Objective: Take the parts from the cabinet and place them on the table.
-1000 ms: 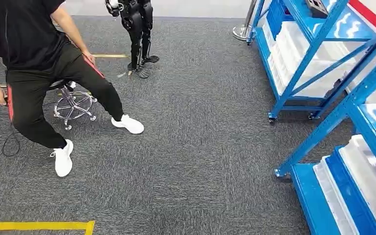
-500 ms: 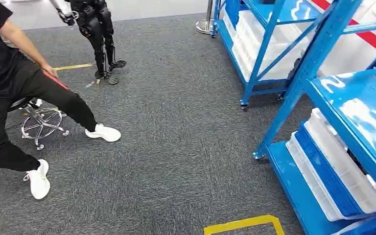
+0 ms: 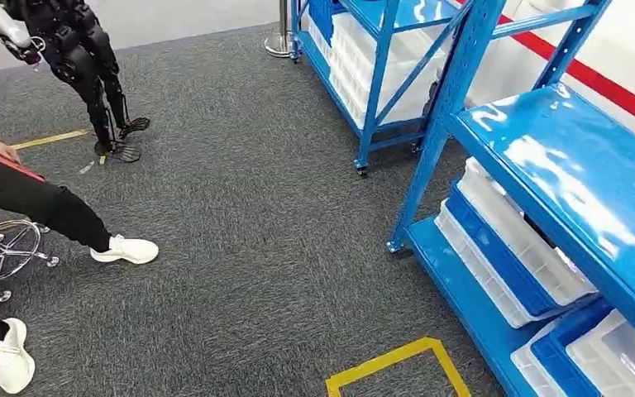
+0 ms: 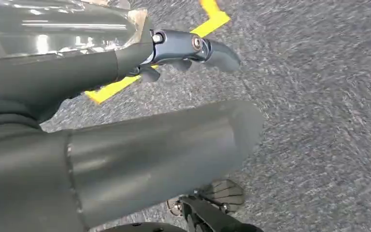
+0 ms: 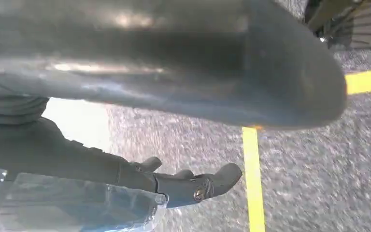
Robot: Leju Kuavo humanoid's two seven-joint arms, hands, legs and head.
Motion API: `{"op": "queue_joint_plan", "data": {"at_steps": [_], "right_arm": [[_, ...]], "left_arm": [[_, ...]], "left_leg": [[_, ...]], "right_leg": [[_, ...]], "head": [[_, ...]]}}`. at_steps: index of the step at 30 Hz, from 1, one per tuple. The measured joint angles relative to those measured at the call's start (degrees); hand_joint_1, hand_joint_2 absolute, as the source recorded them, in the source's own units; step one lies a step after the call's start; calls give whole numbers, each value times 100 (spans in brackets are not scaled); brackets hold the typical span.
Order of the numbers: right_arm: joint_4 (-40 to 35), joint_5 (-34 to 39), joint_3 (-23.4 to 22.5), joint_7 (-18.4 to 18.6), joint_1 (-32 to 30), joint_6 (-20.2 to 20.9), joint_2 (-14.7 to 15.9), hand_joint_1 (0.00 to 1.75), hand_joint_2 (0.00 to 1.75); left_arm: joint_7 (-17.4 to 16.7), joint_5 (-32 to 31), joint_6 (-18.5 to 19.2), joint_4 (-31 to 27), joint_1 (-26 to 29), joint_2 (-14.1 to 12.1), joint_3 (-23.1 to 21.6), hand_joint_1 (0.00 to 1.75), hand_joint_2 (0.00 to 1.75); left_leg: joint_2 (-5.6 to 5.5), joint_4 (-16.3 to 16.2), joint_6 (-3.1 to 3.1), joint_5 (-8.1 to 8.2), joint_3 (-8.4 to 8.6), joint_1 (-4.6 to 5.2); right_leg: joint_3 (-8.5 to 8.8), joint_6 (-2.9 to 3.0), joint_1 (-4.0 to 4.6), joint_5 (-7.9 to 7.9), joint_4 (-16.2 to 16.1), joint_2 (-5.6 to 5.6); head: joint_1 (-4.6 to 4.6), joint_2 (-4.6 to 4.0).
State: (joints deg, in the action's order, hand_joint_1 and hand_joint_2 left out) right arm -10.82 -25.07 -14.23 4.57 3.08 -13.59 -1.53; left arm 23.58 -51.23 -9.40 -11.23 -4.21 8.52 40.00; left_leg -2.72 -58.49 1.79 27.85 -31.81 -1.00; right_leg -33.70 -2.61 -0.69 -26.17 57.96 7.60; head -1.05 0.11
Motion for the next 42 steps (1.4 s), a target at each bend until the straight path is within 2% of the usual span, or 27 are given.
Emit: {"op": "queue_joint_plan", "data": {"at_steps": [1,3,5,6,7,9,10,11,13,15,16,17,18,20,21,24,25,26,27,30,31,33,35,37,40,41,42], "right_arm": [[0,-4,-2,4,-3,-7,-4,0,0],[0,-24,-2,24,16,-7,-24,0,0],[0,-30,-2,39,20,-7,-22,0,0],[0,-31,-4,46,11,-7,-20,0,0],[0,-31,-4,59,-6,-7,-20,0,0],[0,-33,-4,66,-21,-7,-11,0,0],[0,-41,-4,70,-12,-11,-11,0,0],[0,-55,-4,72,14,-13,-29,0,0],[0,-63,-4,81,16,-15,-26,0,0],[0,-63,-7,96,6,-15,-20,0,0],[0,-63,-7,96,8,-15,-15,0,0],[0,-63,-7,100,9,-18,-20,0,0],[0,-63,-9,103,14,-17,-13,0,0],[0,-66,-9,103,20,-20,-13,0,0],[0,-66,-9,103,16,-20,-13,0,0],[0,-59,-9,133,0,-4,-13,0,0],[0,-59,-9,142,6,2,-20,0,0],[0,-59,-9,142,9,4,-30,0,0],[0,-59,-9,142,26,7,-35,0,0],[0,-57,-9,146,1,11,-37,0,0],[2,-57,-9,149,-1,15,-37,0,0],[2,-39,-11,157,15,61,-39,0,0],[0,-35,-11,157,22,90,-39,0,0],[2,-35,-11,157,10,107,-42,0,0],[2,-39,-11,160,-20,122,-35,0,0],[2,-55,-11,160,-6,127,-45,0,0],[2,-61,-11,160,12,144,-63,0,0]], "left_arm": [[0,0,0,0,-13,4,0,0,0],[0,-4,0,0,-13,4,0,0,0],[-4,-20,11,0,0,7,0,0,0],[-4,-28,15,0,-1,4,0,0,0],[-4,-35,15,0,-1,4,0,0,0],[-4,-42,15,0,-2,13,0,0,0],[-4,-44,15,0,-2,13,0,0,0],[-4,-44,13,-4,3,2,0,0,0],[-4,-44,9,-4,-1,-4,0,0,0],[-4,-44,9,-4,-25,7,0,0,0],[-4,-48,9,-4,-35,15,0,0,0],[-2,-50,7,-4,-38,15,0,0,0],[-2,-50,4,-4,-33,15,-2,0,0],[-4,-52,4,-2,3,17,-2,0,0],[-4,-52,4,-2,12,17,-2,0,0],[-4,-52,7,-2,12,17,0,0,0],[-5,-52,9,-2,12,13,0,0,0],[-6,-52,9,-2,12,-9,0,0,0],[-9,-57,11,0,15,-11,-2,0,0],[-11,-59,11,-2,1,-13,0,0,0],[-11,-59,11,-2,-3,-4,-2,0,0],[-9,-61,17,-2,-10,4,0,0,0],[-9,-61,20,-2,-1,7,-2,0,0],[-11,-61,20,-2,-2,7,-2,0,0],[-11,-59,22,-2,-3,22,-2,0,0],[-11,-59,22,-4,-5,10,0,0,0],[-9,-59,22,-4,3,7,-2,0,0]], "left_leg": [[77,63,56,-43,14,-11],[228,84,109,-61,5,7],[412,81,110,-59,-11,25],[485,81,108,-57,-14,27],[552,81,106,-56,-12,26],[683,72,76,-46,-2,12],[738,60,33,-31,15,11],[782,42,-24,4,19,60],[891,36,-106,40,74,64],[1007,62,-161,53,132,24],[870,8,-216,105,117,-30],[545,-205,-227,299,35,-31],[398,-555,-225,536,-116,-29],[284,-1508,-208,971,-570,-23],[275,-1756,-192,1008,-705,-19],[219,-997,-90,396,-397,-9],[36,-382,-40,87,-111,-9],[-279,-92,-6,70,26,-11],[-231,-37,-18,61,20,6],[-45,-10,32,34,35,84],[36,89,85,-17,71,50],[191,154,137,-50,100,54],[372,153,146,-41,93,58],[515,151,140,-34,89,57],[704,141,81,4,125,43],[771,125,34,28,151,73],[818,118,-19,71,168,95]], "right_leg": [[-3,6,-26,-42,93,-190],[-370,70,-8,-431,783,-598],[-808,62,-11,-784,1714,-668],[-871,21,-25,-805,1876,-676],[-791,-32,-40,-743,1751,-691],[-233,-179,-107,-405,759,-808],[97,-228,-138,-269,204,-1051],[166,-191,-88,-216,40,-1273],[167,-31,-58,-151,34,-1138],[121,55,-39,-152,29,-1021],[188,114,-130,-124,16,-956],[185,146,-112,-109,18,-900],[177,196,-97,-106,17,-851],[156,236,-42,-99,19,-702],[156,236,-18,-98,21,-625],[191,235,12,-98,22,-385],[203,233,11,-98,22,-301],[190,226,-2,-96,23,-241],[166,206,60,-87,38,-186],[53,91,0,-43,-5,-34],[52,58,40,-54,3,-51],[-206,122,12,-384,574,-555],[-675,124,-6,-766,1493,-666],[-805,25,-28,-794,1761,-691],[-50,-196,-103,-286,397,-895],[179,-177,-109,-178,-50,-1190],[198,-124,-46,-125,-34,-1235]], "head": [[0,0],[-51,0],[-51,0],[-48,0],[-53,0],[-51,0],[-53,0],[-75,0],[-17,0],[-22,0],[-18,0],[2,0],[11,0],[11,0],[13,0],[11,0],[11,0],[9,0],[8,0],[13,0],[4,0],[-20,0],[-29,0],[-37,0],[-40,0],[-46,0],[-46,0]]}}
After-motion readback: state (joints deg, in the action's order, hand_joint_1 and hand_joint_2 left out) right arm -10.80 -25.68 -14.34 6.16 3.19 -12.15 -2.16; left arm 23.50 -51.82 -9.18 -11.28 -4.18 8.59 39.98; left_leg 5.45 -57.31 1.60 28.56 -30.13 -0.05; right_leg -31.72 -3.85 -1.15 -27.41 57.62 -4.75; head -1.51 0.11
